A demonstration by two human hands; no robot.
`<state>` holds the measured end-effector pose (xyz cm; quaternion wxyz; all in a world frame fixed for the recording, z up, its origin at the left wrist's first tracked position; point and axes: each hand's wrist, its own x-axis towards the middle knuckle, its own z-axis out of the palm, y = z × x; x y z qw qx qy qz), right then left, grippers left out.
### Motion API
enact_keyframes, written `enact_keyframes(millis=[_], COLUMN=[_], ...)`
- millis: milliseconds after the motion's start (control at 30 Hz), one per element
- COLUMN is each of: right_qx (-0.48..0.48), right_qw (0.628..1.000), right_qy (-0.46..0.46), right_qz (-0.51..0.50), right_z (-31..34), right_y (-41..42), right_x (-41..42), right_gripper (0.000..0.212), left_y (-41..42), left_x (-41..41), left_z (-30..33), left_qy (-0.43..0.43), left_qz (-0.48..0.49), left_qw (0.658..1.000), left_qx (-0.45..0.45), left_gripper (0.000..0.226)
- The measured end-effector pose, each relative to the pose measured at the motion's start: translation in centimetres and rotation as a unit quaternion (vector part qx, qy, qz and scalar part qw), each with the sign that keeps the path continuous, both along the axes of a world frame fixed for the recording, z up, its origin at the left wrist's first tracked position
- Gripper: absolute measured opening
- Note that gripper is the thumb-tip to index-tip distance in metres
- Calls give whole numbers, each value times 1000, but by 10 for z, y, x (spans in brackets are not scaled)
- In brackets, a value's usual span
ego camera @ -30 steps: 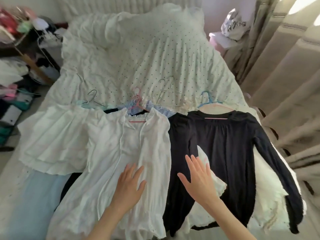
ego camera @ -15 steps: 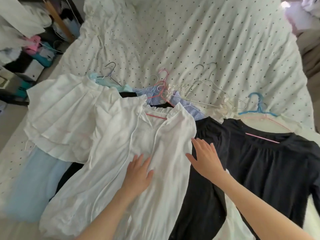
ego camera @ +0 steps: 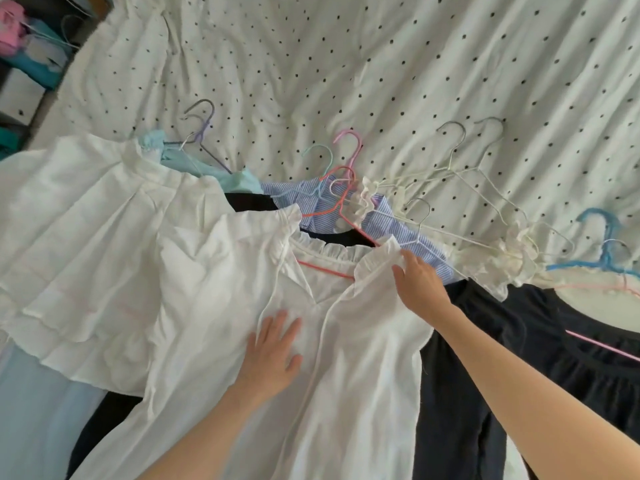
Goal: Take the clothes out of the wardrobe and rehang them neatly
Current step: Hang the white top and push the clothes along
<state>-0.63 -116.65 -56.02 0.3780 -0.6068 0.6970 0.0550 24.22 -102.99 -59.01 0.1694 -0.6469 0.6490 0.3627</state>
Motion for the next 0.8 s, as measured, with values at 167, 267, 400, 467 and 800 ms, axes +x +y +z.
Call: enact_keyframes(millis=[167, 267, 400, 467, 800], right_qx=[5, 12, -5, -21, -137], right_qw=[999, 997, 987, 971, 930], right_qy=[9, -5, -51, -100, -202], right_qz=[-46, -72, -155, -215, -275], right_z=[-17, -20, -7, 5, 101], right_y=[-19, -20, -13, -6, 65], right_x=[11, 12, 11, 11, -33], right_gripper=[38, 34, 28, 29, 38], left_y=[-9, -18, -31, -35, -39], left_x=[2, 5, 7, 6, -2], left_z=[-11, -9, 0, 9, 117], left_qy=[-7, 9, 20, 25, 107], left_qz=[-19, -12, 2, 13, 81], left_qw=[999, 997, 996, 998, 922], left_qx=[43, 74, 89, 59, -364], left_gripper=[64, 60, 54, 50, 37])
